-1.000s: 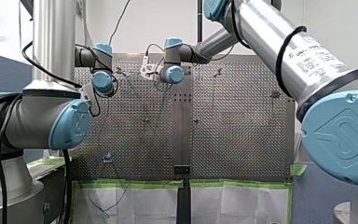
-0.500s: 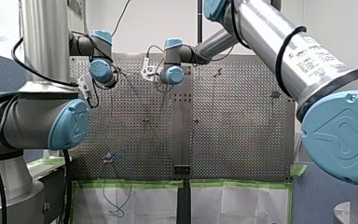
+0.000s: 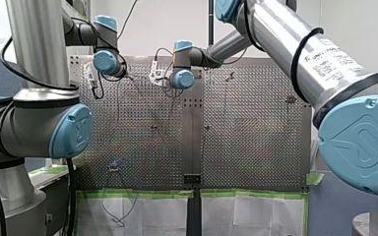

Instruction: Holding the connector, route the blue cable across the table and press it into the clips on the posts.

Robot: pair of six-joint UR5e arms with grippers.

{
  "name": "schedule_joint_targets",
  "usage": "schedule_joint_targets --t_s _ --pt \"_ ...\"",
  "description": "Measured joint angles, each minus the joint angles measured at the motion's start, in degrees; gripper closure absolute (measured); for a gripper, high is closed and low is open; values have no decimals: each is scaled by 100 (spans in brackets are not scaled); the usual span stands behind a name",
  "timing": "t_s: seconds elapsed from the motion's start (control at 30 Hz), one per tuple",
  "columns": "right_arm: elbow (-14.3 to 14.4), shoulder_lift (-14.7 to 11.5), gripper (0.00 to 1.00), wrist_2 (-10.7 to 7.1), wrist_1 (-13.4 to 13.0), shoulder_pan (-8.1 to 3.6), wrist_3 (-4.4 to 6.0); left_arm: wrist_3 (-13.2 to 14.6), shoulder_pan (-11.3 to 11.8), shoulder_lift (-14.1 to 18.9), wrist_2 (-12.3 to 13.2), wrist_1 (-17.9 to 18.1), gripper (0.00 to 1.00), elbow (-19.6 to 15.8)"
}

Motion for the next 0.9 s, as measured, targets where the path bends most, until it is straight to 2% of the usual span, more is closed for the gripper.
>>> schedule_joint_targets --t_s 0.17,0.3,0.63,0.9 --pt "0 1 100 0 -2 -1 17 250 -95 222 238 139 0 0" --pt "0 -2 100 0 -7 -2 37 443 -193 182 347 315 0 10" --pt "-3 -3 100 0 -8 -15 29 762 -422 -289 153 808 0 63" --pt "-3 -2 100 -11 -8 -128 32 821 -531 -692 60 1037 0 143"
